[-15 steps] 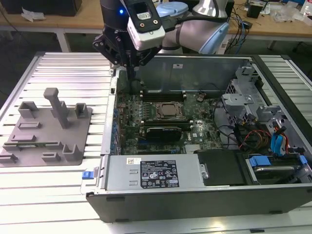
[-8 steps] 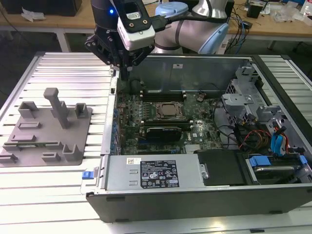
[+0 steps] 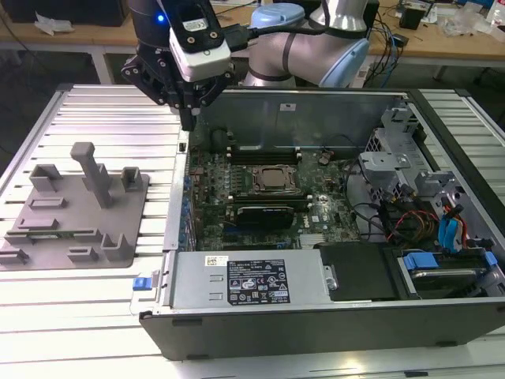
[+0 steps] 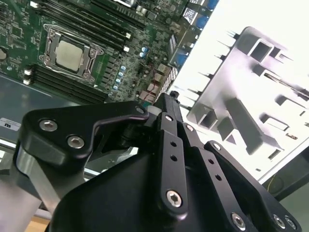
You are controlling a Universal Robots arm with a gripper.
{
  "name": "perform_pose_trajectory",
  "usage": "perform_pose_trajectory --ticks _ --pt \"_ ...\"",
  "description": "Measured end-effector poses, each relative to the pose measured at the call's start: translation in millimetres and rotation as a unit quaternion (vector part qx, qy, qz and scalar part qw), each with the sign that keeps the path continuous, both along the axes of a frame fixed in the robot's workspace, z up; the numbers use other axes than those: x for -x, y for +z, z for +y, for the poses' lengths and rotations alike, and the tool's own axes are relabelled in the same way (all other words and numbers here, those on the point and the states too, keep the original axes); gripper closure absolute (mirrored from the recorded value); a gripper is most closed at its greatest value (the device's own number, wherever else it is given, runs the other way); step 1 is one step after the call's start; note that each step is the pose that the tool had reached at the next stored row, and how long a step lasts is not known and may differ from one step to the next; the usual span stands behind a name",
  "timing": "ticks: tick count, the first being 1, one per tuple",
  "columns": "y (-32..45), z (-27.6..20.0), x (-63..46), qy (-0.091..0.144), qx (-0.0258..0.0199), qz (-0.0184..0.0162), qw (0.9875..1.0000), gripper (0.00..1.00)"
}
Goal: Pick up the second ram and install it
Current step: 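Reach for the second ram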
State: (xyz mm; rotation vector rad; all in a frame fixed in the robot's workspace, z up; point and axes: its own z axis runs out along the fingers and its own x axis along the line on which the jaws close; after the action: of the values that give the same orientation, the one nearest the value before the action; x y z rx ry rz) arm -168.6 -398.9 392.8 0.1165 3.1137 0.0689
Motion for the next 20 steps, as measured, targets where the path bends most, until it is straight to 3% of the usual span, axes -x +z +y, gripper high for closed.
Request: perform_pose_trajectory --ticks 14,20 --pt "-0.1 0.0 26.8 0.0 0.0 -0.0003 1.0 0.92" --pt "-0.7 0.0 43.4 0.0 0.0 -0.0004 1.0 0.92"
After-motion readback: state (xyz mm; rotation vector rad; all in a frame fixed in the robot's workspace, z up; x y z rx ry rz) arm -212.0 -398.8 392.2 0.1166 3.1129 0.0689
